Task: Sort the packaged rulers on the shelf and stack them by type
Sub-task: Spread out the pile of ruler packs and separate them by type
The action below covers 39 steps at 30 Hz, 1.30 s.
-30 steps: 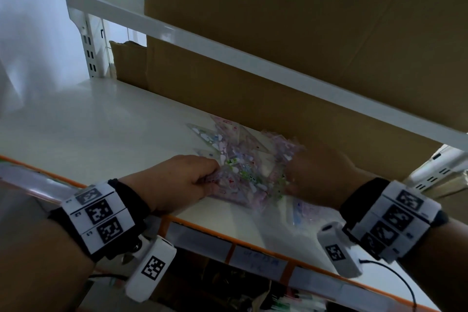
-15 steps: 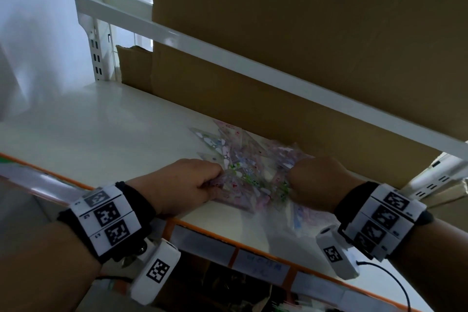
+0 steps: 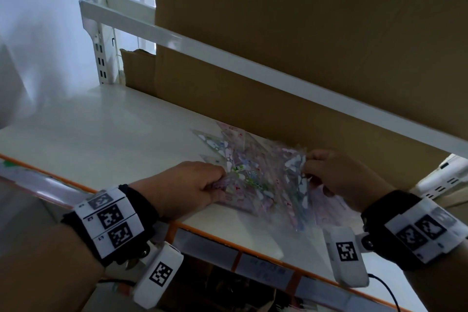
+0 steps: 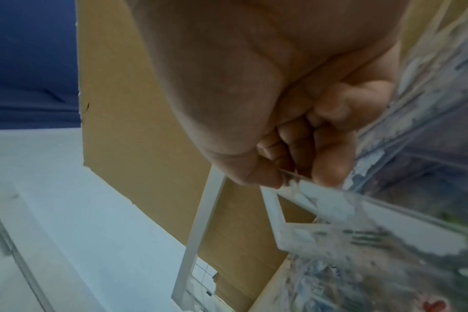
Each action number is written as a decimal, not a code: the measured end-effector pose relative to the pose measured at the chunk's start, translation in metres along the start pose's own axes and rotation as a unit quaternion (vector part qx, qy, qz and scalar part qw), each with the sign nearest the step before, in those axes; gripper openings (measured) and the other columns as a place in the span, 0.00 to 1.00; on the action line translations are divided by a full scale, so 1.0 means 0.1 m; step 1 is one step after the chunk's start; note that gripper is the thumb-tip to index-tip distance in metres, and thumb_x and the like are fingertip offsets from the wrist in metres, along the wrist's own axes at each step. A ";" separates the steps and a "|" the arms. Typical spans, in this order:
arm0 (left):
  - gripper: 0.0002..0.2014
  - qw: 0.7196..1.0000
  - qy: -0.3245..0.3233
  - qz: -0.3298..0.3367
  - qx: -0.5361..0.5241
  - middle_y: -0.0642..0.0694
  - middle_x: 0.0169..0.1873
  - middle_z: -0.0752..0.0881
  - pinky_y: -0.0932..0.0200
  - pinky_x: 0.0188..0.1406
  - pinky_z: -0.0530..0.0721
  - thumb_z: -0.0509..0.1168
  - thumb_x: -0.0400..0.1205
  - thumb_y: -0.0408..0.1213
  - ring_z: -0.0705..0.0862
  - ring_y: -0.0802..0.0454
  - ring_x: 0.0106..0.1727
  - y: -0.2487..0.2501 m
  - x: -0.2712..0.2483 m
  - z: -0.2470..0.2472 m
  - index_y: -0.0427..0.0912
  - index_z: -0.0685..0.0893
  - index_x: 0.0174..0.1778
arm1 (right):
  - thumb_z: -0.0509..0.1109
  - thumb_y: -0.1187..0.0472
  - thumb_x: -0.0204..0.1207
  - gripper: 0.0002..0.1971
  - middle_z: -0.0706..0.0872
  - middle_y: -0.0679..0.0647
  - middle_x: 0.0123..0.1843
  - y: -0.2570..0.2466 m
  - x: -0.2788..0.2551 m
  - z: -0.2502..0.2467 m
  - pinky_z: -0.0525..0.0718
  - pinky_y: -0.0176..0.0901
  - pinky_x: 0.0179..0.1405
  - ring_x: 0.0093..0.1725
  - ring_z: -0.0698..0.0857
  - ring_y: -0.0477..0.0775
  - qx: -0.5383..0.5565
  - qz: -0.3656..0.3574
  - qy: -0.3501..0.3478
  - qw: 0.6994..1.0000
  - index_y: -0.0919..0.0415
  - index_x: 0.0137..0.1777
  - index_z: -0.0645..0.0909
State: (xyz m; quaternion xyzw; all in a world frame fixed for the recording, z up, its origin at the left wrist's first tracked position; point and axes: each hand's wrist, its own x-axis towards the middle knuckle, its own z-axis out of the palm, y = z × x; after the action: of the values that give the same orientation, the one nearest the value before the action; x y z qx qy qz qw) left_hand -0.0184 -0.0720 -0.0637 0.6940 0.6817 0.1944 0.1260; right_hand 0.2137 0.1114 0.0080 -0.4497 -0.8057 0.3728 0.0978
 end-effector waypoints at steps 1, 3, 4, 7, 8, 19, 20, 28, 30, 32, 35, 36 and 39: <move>0.18 1.000 0.000 -0.001 0.000 0.54 0.33 0.73 0.60 0.38 0.66 0.64 0.85 0.50 0.70 0.60 0.35 0.00 0.00 0.00 0.53 0.65 0.33 | 0.70 0.63 0.77 0.06 0.88 0.54 0.33 0.00 -0.01 0.00 0.73 0.40 0.21 0.30 0.84 0.50 0.020 -0.007 0.006 1.000 0.57 0.39 0.85; 0.17 1.000 -0.003 -0.003 -0.001 0.54 0.34 0.73 0.60 0.38 0.67 0.63 0.85 0.50 0.71 0.59 0.36 0.00 0.00 0.00 0.53 0.65 0.34 | 0.70 0.63 0.77 0.06 0.91 0.55 0.35 0.01 -0.03 -0.02 0.76 0.41 0.21 0.31 0.87 0.52 0.044 -0.027 0.030 0.998 0.50 0.49 0.84; 0.17 1.000 -0.004 -0.004 -0.001 0.54 0.34 0.74 0.59 0.38 0.67 0.63 0.85 0.50 0.72 0.59 0.36 0.00 0.00 0.00 0.53 0.65 0.34 | 0.71 0.63 0.77 0.11 0.91 0.56 0.35 0.03 -0.04 -0.03 0.77 0.40 0.21 0.29 0.87 0.50 0.048 -0.039 0.041 0.997 0.45 0.52 0.82; 0.16 1.000 -0.006 -0.008 -0.006 0.53 0.35 0.75 0.58 0.39 0.70 0.63 0.85 0.50 0.73 0.58 0.37 -0.01 0.00 0.01 0.52 0.67 0.35 | 0.72 0.63 0.78 0.21 0.91 0.54 0.33 0.07 -0.06 -0.08 0.76 0.36 0.18 0.24 0.84 0.46 0.046 -0.061 0.069 0.995 0.30 0.53 0.75; 0.16 1.000 -0.005 -0.010 -0.009 0.53 0.35 0.75 0.58 0.39 0.71 0.63 0.85 0.50 0.73 0.58 0.37 -0.01 0.00 0.01 0.52 0.67 0.35 | 0.72 0.62 0.78 0.22 0.91 0.55 0.33 0.08 -0.06 -0.11 0.77 0.37 0.19 0.24 0.84 0.48 0.055 -0.059 0.079 0.994 0.28 0.54 0.75; 0.14 0.999 0.024 -0.006 -0.038 0.52 0.33 0.77 0.55 0.39 0.75 0.66 0.84 0.49 0.75 0.59 0.37 -0.02 -0.03 0.03 0.52 0.70 0.35 | 0.72 0.65 0.76 0.21 0.91 0.62 0.42 -0.07 0.03 0.04 0.90 0.50 0.32 0.34 0.92 0.57 0.141 -0.002 0.089 0.986 0.52 0.68 0.76; 0.14 0.999 0.025 -0.006 -0.038 0.52 0.33 0.76 0.56 0.38 0.74 0.65 0.84 0.49 0.75 0.59 0.37 -0.02 -0.03 0.03 0.53 0.69 0.35 | 0.72 0.65 0.77 0.22 0.91 0.62 0.44 -0.12 0.02 0.07 0.91 0.53 0.37 0.37 0.92 0.58 0.160 0.000 0.071 0.985 0.49 0.69 0.75; 0.15 0.999 0.028 0.009 -0.033 0.51 0.31 0.75 0.64 0.33 0.69 0.66 0.83 0.47 0.75 0.58 0.38 -0.03 -0.02 0.04 0.51 0.69 0.35 | 0.70 0.55 0.75 0.19 0.81 0.33 0.57 0.05 -0.42 -0.18 0.79 0.33 0.55 0.55 0.79 0.29 -0.294 -0.207 -0.012 0.933 0.37 0.66 0.80; 0.15 0.999 0.026 0.006 -0.043 0.49 0.31 0.75 0.63 0.33 0.69 0.67 0.83 0.47 0.75 0.56 0.37 -0.04 -0.01 0.05 0.50 0.69 0.35 | 0.70 0.47 0.72 0.26 0.78 0.40 0.65 0.21 -0.55 -0.20 0.76 0.46 0.65 0.65 0.75 0.42 -0.429 -0.195 -0.034 0.882 0.34 0.71 0.74; 0.16 0.998 0.027 0.001 -0.060 0.49 0.30 0.76 0.61 0.33 0.71 0.68 0.83 0.47 0.75 0.54 0.35 -0.04 -0.01 0.05 0.49 0.70 0.35 | 0.71 0.36 0.68 0.34 0.74 0.43 0.69 0.37 -0.63 -0.18 0.74 0.52 0.66 0.68 0.73 0.51 -0.518 -0.165 -0.045 0.838 0.33 0.75 0.66; 0.16 0.997 0.026 0.003 -0.066 0.49 0.30 0.76 0.57 0.34 0.73 0.68 0.83 0.47 0.76 0.54 0.35 -0.04 -0.01 0.05 0.49 0.69 0.34 | 0.72 0.34 0.66 0.36 0.75 0.44 0.68 0.47 -0.63 -0.14 0.75 0.51 0.61 0.65 0.76 0.52 -0.562 -0.165 -0.030 0.810 0.35 0.74 0.66; 0.16 0.998 0.025 0.004 -0.065 0.49 0.30 0.76 0.57 0.34 0.73 0.68 0.83 0.48 0.76 0.53 0.35 -0.04 -0.01 0.05 0.50 0.69 0.34 | 0.72 0.35 0.68 0.32 0.77 0.44 0.67 0.46 -0.62 -0.14 0.75 0.50 0.60 0.64 0.77 0.51 -0.562 -0.172 -0.006 0.809 0.36 0.72 0.69; 0.16 0.997 0.025 0.006 -0.069 0.50 0.30 0.76 0.54 0.34 0.74 0.68 0.83 0.48 0.76 0.54 0.36 -0.05 -0.01 0.05 0.51 0.69 0.34 | 0.65 0.38 0.74 0.19 0.81 0.43 0.61 0.39 -0.60 -0.13 0.76 0.48 0.55 0.60 0.79 0.49 -0.557 -0.193 0.039 0.807 0.38 0.64 0.78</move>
State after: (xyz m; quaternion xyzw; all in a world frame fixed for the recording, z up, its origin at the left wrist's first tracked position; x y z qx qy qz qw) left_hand -0.0210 -0.0724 -0.0704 0.6827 0.6656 0.2585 0.1552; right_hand 0.2802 0.0827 0.0014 -0.2763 -0.9406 -0.1848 -0.0684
